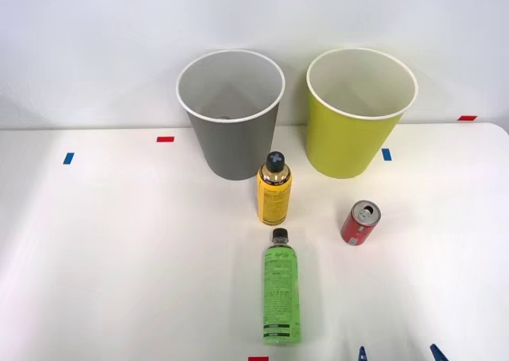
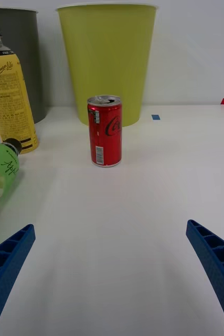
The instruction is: Put cans in the gray bin, plastic bottles in the light green bin
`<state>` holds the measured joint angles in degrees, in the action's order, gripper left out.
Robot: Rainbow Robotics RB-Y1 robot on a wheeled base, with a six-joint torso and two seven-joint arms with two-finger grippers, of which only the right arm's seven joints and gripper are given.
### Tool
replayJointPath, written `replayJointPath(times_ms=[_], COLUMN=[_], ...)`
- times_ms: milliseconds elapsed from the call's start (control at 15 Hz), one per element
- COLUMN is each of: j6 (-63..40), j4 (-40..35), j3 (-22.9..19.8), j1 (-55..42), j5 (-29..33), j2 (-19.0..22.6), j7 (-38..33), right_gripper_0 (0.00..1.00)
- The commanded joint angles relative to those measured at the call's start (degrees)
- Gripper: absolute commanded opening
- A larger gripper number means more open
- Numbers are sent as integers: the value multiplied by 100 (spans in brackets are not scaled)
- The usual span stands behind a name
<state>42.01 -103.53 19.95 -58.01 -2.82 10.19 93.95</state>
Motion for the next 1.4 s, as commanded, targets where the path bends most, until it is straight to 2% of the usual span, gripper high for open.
replayJointPath(times_ms=[67, 1400], j6=[0, 0], j4=[0, 0], j3=[0, 0], j1=[0, 0], j5=[1, 1], j2=[0, 0], j7=[0, 0], right_gripper_0=[100, 100])
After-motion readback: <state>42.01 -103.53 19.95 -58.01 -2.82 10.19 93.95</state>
